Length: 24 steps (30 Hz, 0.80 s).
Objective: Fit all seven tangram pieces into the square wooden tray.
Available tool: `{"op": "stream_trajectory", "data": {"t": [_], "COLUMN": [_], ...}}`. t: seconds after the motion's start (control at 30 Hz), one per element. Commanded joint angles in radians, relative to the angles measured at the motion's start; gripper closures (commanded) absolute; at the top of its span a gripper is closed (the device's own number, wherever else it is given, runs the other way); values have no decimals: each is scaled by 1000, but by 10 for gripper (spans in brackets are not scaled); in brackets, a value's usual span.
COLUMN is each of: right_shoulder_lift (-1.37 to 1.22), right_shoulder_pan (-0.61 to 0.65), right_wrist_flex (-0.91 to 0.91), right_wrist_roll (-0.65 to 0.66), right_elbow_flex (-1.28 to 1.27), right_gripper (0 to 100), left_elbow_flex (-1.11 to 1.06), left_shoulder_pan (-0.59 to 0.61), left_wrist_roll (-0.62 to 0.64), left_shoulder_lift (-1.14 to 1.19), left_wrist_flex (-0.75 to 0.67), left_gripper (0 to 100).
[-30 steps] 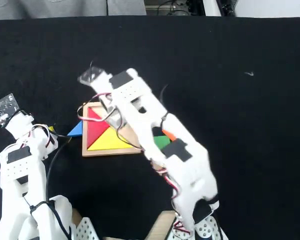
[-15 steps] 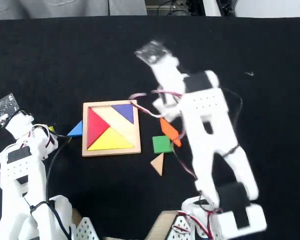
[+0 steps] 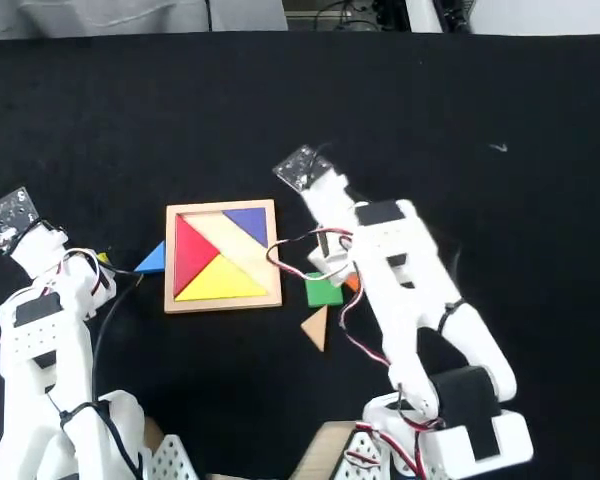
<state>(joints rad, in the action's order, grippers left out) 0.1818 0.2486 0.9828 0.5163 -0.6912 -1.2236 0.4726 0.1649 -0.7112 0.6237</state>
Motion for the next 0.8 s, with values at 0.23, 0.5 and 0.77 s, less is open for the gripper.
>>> {"op": "stream_trajectory", "data": {"t": [0.23,0.5,0.77], "right_shoulder_lift": [1,-1,-1], "right_shoulder_pan": [58,38,-21], "right_wrist_flex": [-29,-126,-157], "right_wrist_roll": [11,15,41], "right_elbow_flex": [-51,-114,-119], "right_gripper": [820,820,821], "left_elbow_flex": [5,5,4], "left_shoulder_pan": [5,5,5], "left_wrist_roll": [-3,-3,-3], "left_shoulder_lift": [-9,-9,-9], "left_wrist_flex": [-15,-15,-15], "left_gripper": [830,830,830]}}
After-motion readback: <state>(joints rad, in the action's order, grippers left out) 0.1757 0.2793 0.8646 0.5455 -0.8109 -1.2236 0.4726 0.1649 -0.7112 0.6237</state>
